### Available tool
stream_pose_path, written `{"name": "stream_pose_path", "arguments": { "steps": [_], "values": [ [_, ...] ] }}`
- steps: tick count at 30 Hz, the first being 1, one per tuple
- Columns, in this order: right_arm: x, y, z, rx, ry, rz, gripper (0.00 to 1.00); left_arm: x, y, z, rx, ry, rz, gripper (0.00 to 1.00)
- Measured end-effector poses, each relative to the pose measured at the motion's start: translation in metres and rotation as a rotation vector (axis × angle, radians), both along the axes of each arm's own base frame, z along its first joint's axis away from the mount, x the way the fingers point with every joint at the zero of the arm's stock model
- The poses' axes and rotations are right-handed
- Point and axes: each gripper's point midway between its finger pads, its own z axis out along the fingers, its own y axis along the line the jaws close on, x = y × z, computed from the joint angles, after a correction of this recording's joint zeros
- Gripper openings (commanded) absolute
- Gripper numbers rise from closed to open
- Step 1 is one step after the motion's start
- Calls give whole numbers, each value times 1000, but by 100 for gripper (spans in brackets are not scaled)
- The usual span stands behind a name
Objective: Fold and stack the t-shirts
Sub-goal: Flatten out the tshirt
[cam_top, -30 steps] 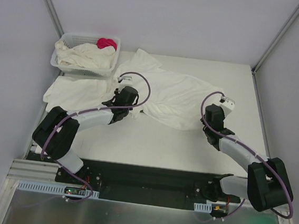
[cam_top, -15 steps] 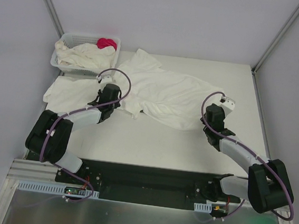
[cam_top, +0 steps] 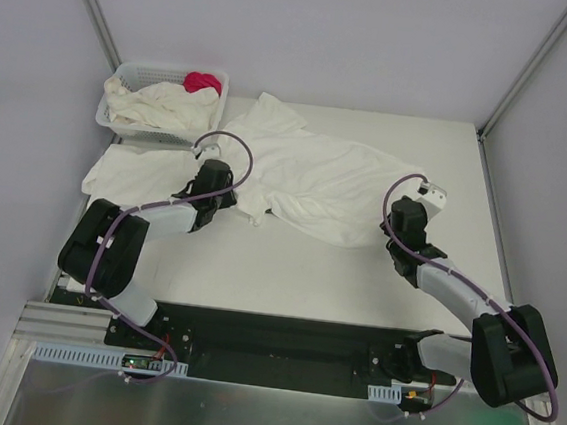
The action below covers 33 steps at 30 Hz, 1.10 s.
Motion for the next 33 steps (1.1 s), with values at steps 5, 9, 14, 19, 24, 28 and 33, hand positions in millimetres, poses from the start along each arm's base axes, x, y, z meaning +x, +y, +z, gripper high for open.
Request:
{"name": "stream_pose_path", "arguments": {
  "steps": [5, 9, 14, 19, 24, 28, 33],
  "values": [
    [0, 0, 5, 9, -16, -2, 35, 2, -4, -4, -14, 10, -6, 28],
    [0, 0, 5, 9, -17, -2, 35, 6, -9, -9, -24, 24, -19, 27],
    [0, 0, 6, 8, -17, -2, 35, 8, -11, -13, -25, 32, -22, 24],
    [0, 0, 6, 8, -17, -2, 34, 13, -14, -12, -31, 26, -26, 22],
    [0, 0, 5, 5, -14, -1, 33, 19, -22, -16, -47, 37, -48, 14],
    [0, 0, 5, 3, -13, 0, 33, 20, -25, -19, -53, 45, -56, 6],
    [0, -1, 5, -1, -12, 0, 32, 23, -28, -21, -60, 49, -57, 0]
  ]
}}
